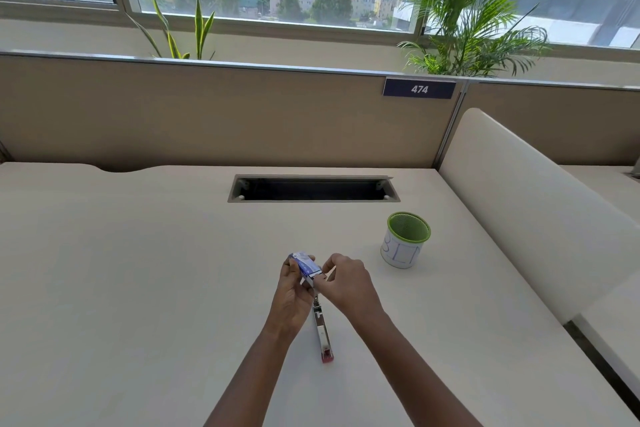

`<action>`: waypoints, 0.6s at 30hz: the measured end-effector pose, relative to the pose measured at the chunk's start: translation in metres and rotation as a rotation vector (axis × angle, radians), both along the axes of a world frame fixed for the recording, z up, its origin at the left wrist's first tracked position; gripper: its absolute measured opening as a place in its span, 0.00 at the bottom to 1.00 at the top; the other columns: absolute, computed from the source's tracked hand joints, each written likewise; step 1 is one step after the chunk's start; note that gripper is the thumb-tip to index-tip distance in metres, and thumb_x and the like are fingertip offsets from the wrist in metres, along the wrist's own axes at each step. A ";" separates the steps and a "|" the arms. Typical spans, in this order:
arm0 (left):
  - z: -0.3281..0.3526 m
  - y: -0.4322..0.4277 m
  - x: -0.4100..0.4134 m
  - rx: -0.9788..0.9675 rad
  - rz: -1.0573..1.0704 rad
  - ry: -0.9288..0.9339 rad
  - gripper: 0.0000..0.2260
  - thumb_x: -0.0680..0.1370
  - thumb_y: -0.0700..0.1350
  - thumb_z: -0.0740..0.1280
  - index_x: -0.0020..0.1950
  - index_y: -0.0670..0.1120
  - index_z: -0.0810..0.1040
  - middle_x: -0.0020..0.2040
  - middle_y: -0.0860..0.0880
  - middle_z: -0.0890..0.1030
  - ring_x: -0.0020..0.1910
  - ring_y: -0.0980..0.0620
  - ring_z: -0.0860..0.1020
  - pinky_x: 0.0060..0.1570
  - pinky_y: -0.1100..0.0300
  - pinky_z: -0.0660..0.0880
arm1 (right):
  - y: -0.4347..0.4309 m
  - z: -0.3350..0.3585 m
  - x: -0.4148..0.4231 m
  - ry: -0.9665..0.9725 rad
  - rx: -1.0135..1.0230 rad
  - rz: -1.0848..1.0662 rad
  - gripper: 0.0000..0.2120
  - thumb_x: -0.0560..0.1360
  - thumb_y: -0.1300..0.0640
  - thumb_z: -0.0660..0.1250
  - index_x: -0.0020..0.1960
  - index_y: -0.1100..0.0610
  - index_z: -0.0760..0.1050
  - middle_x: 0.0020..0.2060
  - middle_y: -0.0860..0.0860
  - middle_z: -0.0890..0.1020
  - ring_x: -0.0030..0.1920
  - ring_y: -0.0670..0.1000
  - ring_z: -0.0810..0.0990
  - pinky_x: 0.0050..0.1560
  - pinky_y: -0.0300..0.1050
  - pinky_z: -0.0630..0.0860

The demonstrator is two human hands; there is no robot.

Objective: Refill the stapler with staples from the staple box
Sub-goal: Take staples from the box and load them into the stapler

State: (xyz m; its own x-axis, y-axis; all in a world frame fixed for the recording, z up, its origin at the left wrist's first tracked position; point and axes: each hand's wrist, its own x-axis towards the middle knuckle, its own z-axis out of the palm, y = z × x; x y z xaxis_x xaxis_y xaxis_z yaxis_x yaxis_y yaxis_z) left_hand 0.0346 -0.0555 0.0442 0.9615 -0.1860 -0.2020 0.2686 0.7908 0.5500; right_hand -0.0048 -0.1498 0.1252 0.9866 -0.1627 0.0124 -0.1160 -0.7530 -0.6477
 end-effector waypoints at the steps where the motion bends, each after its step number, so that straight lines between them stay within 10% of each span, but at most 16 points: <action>1: 0.000 0.000 0.000 -0.002 0.003 0.007 0.13 0.82 0.44 0.52 0.50 0.45 0.75 0.47 0.46 0.79 0.37 0.55 0.84 0.37 0.62 0.81 | 0.000 0.000 0.000 0.000 -0.014 0.003 0.12 0.70 0.54 0.66 0.49 0.60 0.77 0.44 0.59 0.84 0.44 0.57 0.81 0.38 0.44 0.73; 18: 0.004 -0.005 0.000 -0.020 0.013 0.043 0.13 0.83 0.44 0.51 0.49 0.45 0.74 0.47 0.46 0.77 0.40 0.52 0.80 0.34 0.64 0.81 | -0.006 -0.004 -0.003 -0.077 -0.117 0.106 0.11 0.76 0.59 0.60 0.55 0.60 0.77 0.49 0.59 0.83 0.49 0.57 0.78 0.46 0.47 0.73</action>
